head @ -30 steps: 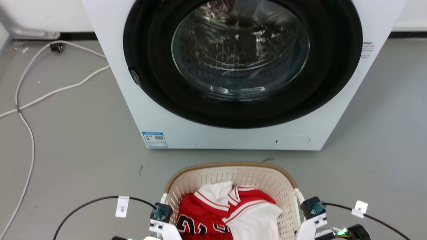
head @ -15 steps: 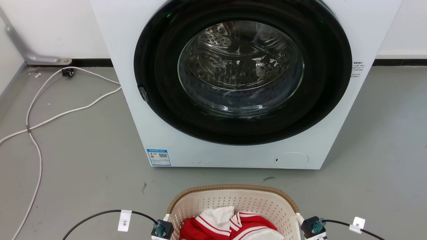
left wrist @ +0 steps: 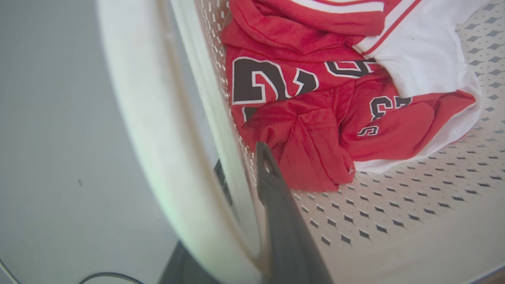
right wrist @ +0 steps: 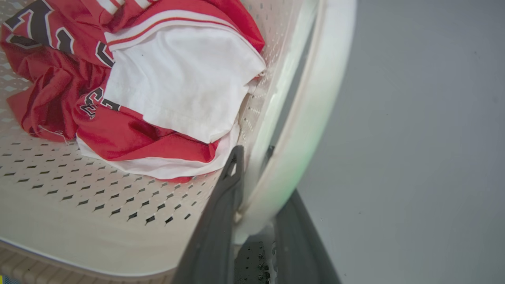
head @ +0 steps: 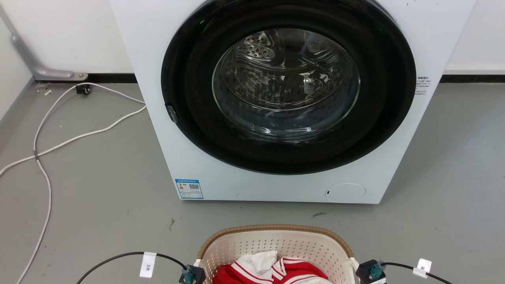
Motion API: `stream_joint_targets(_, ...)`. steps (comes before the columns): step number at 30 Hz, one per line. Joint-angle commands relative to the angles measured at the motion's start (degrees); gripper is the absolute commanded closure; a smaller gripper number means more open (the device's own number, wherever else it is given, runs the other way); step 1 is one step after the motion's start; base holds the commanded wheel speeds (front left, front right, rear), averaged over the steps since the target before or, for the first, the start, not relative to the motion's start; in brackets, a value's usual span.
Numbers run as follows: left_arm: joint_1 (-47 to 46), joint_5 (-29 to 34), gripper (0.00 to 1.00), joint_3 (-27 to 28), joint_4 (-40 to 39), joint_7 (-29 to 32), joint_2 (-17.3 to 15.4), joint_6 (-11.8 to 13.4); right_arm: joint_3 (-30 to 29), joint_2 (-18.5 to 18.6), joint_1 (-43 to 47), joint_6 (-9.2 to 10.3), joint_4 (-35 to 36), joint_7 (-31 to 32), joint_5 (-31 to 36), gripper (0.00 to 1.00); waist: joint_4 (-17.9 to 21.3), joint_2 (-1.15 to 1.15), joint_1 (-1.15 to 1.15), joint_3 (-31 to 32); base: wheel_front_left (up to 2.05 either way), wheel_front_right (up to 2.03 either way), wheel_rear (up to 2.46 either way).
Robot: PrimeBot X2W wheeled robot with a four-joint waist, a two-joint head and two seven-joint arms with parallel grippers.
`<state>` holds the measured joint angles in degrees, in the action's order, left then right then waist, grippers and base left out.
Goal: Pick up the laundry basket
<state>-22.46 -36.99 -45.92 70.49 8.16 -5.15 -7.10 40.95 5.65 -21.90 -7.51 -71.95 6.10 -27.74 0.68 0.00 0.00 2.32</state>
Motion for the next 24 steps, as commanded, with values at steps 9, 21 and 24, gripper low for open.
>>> stream_joint_targets(9, -0.8, -1.9, 1.0, -2.3, 0.2, -1.6, -0.3, -0.6, 2.8, 1.1, -0.1, 0.04, -0.1, -0.4, -2.3, 1.0, 0.0, 0.0, 0.0, -0.1, 0.0, 0.0, 0.0)
stream_joint_targets(21, -1.1, -3.9, 1.0, -4.6, 1.0, -2.7, -0.5, -0.6, 5.5, 1.5, -0.7, 0.04, -0.6, -0.8, -4.7, 1.0, 0.1, 0.0, 0.0, 0.0, 0.0, 0.0, 0.0)
stream_joint_targets(24, -1.2, -4.4, 1.0, -5.0, 1.1, -2.7, -0.5, -0.6, 6.0, 1.5, -0.8, 0.04, -0.7, -0.9, -5.3, 1.0, 0.2, 0.0, 0.0, 0.0, 0.0, 0.0, 0.0)
